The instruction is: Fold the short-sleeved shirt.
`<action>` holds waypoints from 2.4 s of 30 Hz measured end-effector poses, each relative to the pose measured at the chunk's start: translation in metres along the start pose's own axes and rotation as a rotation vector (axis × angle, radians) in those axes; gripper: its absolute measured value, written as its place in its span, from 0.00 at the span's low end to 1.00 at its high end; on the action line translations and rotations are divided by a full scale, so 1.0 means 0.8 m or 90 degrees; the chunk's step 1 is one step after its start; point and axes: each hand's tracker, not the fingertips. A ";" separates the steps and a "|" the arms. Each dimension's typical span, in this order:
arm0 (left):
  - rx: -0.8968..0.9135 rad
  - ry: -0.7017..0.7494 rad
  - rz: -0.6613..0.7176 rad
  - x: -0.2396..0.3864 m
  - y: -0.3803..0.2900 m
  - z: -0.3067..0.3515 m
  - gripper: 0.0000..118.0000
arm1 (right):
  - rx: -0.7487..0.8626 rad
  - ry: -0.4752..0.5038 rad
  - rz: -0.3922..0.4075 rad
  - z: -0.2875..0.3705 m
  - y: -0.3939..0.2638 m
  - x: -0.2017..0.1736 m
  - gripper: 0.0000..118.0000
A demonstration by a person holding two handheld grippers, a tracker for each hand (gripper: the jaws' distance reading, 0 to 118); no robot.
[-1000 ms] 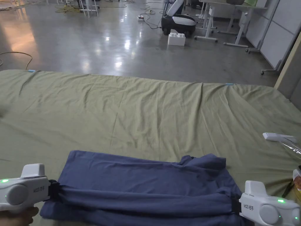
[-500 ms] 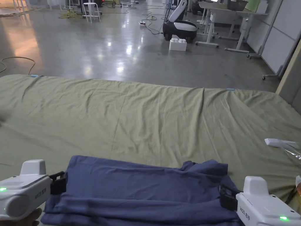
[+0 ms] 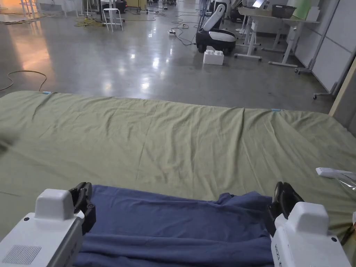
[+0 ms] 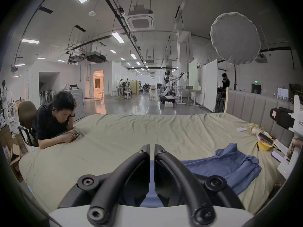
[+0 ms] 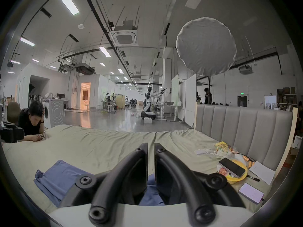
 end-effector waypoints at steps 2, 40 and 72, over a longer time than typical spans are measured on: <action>0.000 0.000 -0.004 0.001 0.000 0.006 0.03 | -0.001 0.004 -0.005 0.003 -0.001 0.001 0.03; -0.529 0.032 0.036 -0.109 -0.160 -0.127 0.46 | -0.164 0.003 0.005 0.003 -0.068 0.036 0.02; -0.449 -0.016 0.091 -0.108 -0.114 -0.077 0.04 | -0.581 0.051 -0.002 -0.060 -0.178 0.142 0.68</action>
